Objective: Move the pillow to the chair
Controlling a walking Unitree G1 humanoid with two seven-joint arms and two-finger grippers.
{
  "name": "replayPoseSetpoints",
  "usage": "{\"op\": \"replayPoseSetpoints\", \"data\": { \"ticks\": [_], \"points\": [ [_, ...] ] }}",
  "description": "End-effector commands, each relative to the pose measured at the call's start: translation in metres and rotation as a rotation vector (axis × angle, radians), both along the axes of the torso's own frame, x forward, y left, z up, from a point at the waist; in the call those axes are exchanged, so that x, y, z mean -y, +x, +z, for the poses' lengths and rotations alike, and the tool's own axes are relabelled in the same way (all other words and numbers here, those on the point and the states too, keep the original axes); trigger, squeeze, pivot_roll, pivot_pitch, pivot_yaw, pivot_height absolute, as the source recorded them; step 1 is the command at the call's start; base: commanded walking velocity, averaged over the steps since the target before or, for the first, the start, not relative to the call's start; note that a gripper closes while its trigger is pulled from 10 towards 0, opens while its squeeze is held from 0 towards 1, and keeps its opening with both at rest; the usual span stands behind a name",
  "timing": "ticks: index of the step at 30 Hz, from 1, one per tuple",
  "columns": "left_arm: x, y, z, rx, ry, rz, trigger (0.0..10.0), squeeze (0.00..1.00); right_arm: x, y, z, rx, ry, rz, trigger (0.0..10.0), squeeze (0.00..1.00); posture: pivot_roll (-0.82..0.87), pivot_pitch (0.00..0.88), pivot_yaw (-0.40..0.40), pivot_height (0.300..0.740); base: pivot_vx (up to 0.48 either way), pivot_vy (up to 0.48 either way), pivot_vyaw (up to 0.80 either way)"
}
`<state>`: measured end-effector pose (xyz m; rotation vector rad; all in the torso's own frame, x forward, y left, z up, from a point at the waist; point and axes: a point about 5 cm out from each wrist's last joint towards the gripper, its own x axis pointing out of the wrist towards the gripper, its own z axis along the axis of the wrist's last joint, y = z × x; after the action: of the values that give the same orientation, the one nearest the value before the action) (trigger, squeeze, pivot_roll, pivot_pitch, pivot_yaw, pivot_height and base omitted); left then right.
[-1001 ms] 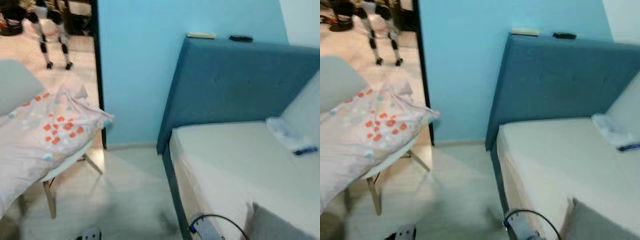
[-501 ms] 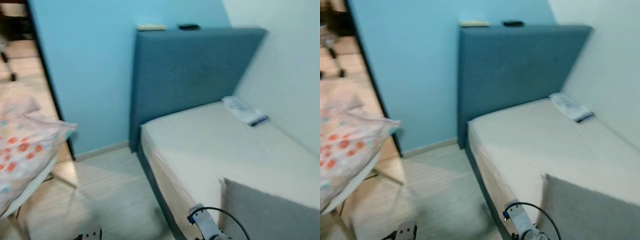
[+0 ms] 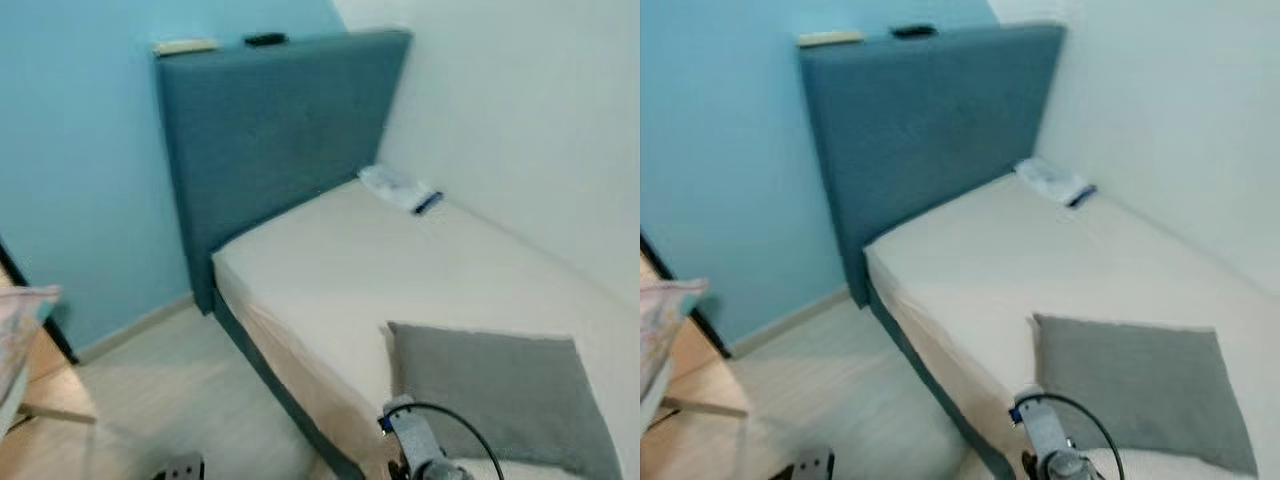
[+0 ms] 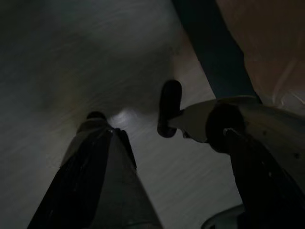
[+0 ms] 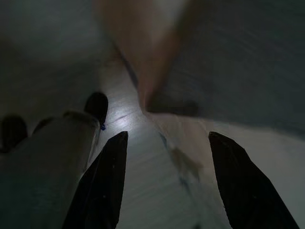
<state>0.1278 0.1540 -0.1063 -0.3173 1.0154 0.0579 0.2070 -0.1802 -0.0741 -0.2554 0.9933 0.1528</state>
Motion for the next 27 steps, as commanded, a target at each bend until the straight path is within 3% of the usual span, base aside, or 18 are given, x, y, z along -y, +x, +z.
{"op": "replayPoseSetpoints", "data": {
  "ticks": [1,3,8,10,13,15,18,27],
  "points": [
    [0.004,-0.011,-0.004,-0.04,-0.021,0.004,10.0,0.0,-0.002,0.007,0.004,0.033,0.094,-0.096,10.0,0.0,0.03,0.049,-0.088,0.74,0.0,0.0,-0.74],
    [0.005,-0.01,-0.004,-0.035,-0.025,0.001,10.0,0.0,-0.011,0.02,0.011,0.077,0.192,-0.154,10.0,0.0,0.03,0.051,-0.085,0.74,0.0,0.0,-0.74],
    [0.005,-0.009,-0.003,-0.031,-0.024,-0.003,10.0,0.0,-0.02,0.039,0.023,0.137,0.265,-0.17,10.0,0.0,0.03,0.052,-0.083,0.74,0.0,0.0,-0.74],
    [0.005,-0.008,-0.003,-0.028,-0.02,-0.015,10.0,0.0,-0.028,0.054,0.034,0.187,0.325,-0.177,10.0,0.0,0.03,0.053,-0.086,0.74,0.0,0.0,-0.74],
    [0.005,-0.007,-0.003,-0.025,-0.02,-0.015,10.0,0.0,-0.03,0.06,0.039,0.211,0.351,-0.181,10.0,0.0,0.03,0.052,-0.086,0.74,0.0,0.0,-0.74],
    [0.005,-0.002,-0.001,0.001,-0.015,-0.011,10.0,0.0,-0.037,0.076,0.053,0.275,0.426,-0.211,10.0,0.0,0.04,0.052,-0.087,0.74,0.0,0.0,-0.74],
    [0.004,0.002,0.001,0.015,-0.012,-0.01,10.0,0.0,-0.039,0.083,0.06,0.307,0.464,-0.222,10.0,0.0,0.03,0.052,-0.089,0.74,0.0,0.0,-0.74],
    [0.003,0.006,0.002,0.023,-0.008,-0.004,10.0,0.0,-0.038,0.085,0.062,0.318,0.476,-0.234,10.0,0.0,0.03,0.05,-0.09,0.74,0.0,0.0,-0.74]
  ]
}}
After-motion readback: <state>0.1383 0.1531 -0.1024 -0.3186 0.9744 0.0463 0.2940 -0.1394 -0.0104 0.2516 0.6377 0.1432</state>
